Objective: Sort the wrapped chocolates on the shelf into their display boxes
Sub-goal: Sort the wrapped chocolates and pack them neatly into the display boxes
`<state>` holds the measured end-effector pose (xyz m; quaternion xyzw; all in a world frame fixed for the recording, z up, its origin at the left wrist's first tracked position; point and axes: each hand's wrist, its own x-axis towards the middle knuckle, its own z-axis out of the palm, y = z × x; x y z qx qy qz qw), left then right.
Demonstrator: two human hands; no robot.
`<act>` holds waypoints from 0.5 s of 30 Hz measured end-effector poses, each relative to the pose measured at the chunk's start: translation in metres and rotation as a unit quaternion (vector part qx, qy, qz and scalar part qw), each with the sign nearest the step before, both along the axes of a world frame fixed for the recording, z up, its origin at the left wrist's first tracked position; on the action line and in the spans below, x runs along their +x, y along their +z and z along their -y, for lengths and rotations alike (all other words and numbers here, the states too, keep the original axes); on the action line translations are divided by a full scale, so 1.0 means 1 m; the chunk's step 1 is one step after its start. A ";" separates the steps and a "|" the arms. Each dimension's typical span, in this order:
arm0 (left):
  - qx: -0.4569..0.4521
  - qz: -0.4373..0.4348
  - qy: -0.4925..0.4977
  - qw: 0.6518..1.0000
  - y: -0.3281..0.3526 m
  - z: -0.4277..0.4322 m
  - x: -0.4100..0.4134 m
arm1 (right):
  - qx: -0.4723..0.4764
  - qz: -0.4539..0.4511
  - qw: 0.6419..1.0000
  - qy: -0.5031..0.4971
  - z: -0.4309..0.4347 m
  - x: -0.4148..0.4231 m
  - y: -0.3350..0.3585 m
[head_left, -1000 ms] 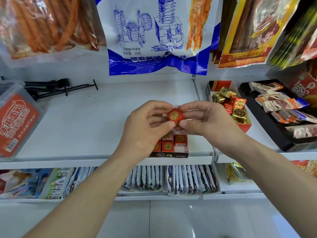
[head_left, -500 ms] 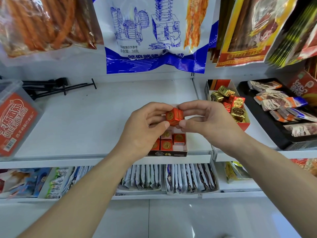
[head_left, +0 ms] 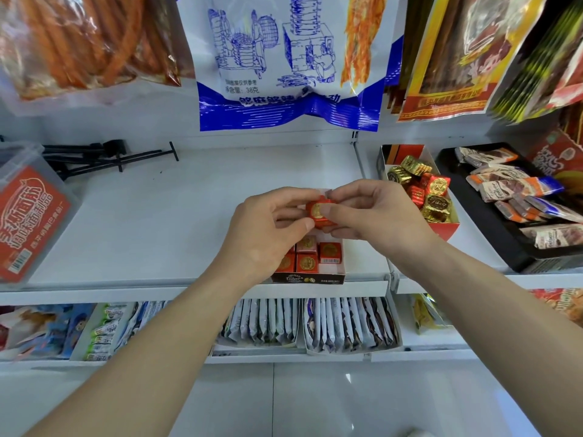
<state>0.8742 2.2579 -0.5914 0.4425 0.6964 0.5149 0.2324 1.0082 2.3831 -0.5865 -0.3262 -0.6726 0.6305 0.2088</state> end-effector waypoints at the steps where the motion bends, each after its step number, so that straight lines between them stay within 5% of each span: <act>1: -0.003 -0.017 0.015 1.000 0.000 0.001 -0.005 | 0.007 0.009 1.000 -0.010 0.000 -0.002 0.000; 6: -0.067 -0.117 0.095 0.986 -0.010 0.013 -0.034 | 0.143 0.088 0.986 -0.021 -0.001 -0.009 -0.006; 15: -0.136 -0.133 0.039 0.981 -0.027 0.010 -0.030 | 0.220 0.163 0.962 0.012 0.001 -0.029 -0.020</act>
